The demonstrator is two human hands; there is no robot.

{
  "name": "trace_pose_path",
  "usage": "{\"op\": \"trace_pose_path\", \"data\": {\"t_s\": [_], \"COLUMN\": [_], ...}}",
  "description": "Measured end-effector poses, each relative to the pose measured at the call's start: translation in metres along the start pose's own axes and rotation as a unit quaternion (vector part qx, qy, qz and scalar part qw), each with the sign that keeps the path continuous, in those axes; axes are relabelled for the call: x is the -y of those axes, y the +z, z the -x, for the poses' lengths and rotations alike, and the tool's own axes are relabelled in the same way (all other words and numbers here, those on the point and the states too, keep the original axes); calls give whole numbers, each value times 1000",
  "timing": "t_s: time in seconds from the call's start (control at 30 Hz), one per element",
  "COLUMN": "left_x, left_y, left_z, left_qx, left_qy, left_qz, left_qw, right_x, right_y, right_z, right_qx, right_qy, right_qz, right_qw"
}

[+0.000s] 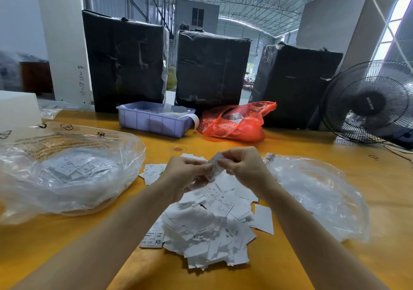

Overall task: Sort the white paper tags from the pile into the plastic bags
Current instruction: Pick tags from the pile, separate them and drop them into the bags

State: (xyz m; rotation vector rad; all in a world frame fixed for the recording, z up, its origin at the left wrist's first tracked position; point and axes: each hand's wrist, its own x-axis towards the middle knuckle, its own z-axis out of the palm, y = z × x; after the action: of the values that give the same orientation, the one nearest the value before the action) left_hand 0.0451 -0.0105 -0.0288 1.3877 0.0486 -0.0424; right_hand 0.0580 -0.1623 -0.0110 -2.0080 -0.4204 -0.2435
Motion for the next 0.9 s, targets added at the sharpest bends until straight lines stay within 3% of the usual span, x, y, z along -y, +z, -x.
{"op": "trace_pose_path", "data": {"t_s": [0.27, 0.43, 0.57, 0.63, 0.77, 0.9], "left_x": [4, 2, 0, -1, -10, -15], "left_y": [7, 5, 6, 6, -5, -22], "left_z": [-2, -2, 3, 3, 0, -1], "left_qx": [-93, -125, -93, -59, -3, 35], "left_qy": [-37, -44, -58, -72, -93, -92], "left_qz": [25, 77, 76, 58, -43, -148], "left_qw": [995, 988, 991, 994, 995, 984], "right_x": [6, 7, 4, 1, -2, -3], "right_y": [11, 12, 11, 11, 10, 12], "right_z": [7, 7, 6, 5, 4, 3], "right_qx": [142, 86, 63, 42, 30, 31], "right_qy": [61, 14, 21, 78, 220, 242], "right_qz": [21, 2, -32, -90, -218, -279], "right_qw": [988, 996, 997, 992, 950, 929]}}
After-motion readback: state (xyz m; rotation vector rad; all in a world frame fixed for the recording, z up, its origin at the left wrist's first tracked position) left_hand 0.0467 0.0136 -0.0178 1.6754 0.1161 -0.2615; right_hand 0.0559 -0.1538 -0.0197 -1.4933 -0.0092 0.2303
